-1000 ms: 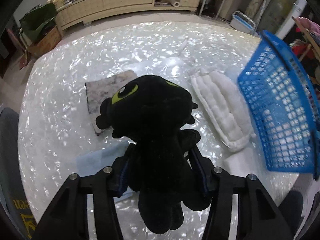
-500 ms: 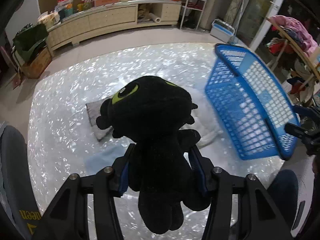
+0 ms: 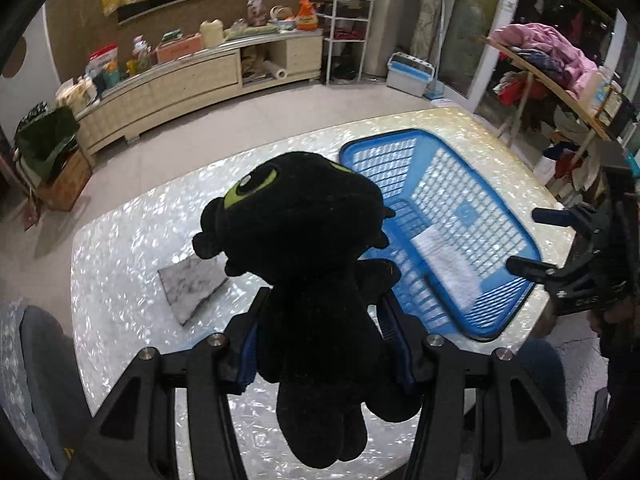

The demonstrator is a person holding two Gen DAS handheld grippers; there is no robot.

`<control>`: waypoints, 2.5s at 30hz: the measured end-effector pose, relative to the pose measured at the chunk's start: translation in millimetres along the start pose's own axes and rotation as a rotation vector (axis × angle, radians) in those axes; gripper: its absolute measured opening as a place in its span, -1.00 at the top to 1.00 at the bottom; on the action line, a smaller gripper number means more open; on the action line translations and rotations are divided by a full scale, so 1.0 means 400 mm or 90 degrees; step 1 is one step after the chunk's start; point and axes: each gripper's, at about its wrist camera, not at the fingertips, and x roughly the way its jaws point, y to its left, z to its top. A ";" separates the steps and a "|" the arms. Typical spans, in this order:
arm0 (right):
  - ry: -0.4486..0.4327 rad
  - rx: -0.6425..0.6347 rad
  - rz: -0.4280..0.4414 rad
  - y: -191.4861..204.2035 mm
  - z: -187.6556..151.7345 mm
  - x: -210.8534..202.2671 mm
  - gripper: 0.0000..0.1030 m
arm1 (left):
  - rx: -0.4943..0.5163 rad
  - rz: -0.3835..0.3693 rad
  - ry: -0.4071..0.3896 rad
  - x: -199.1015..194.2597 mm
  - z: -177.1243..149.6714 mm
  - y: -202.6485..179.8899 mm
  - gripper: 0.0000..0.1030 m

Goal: Organize soft objects
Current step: 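Carry the black plush toy with the left gripper over the basket and release it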

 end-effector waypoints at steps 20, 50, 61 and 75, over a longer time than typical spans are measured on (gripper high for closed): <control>-0.009 0.000 0.047 -0.050 -0.056 -0.025 -0.99 | 0.077 -0.018 -0.052 -0.048 0.107 -0.181 0.01; -0.001 0.034 0.082 -0.177 -0.052 0.076 -0.99 | 0.265 -0.074 0.003 0.330 0.240 -0.325 -0.02; 0.018 0.055 0.078 -0.195 -0.039 0.135 -0.99 | 0.324 -0.059 0.056 0.435 0.220 -0.341 -0.02; 0.035 0.070 0.084 -0.202 -0.043 0.168 -0.99 | 0.352 -0.022 0.076 0.450 0.237 -0.345 -0.53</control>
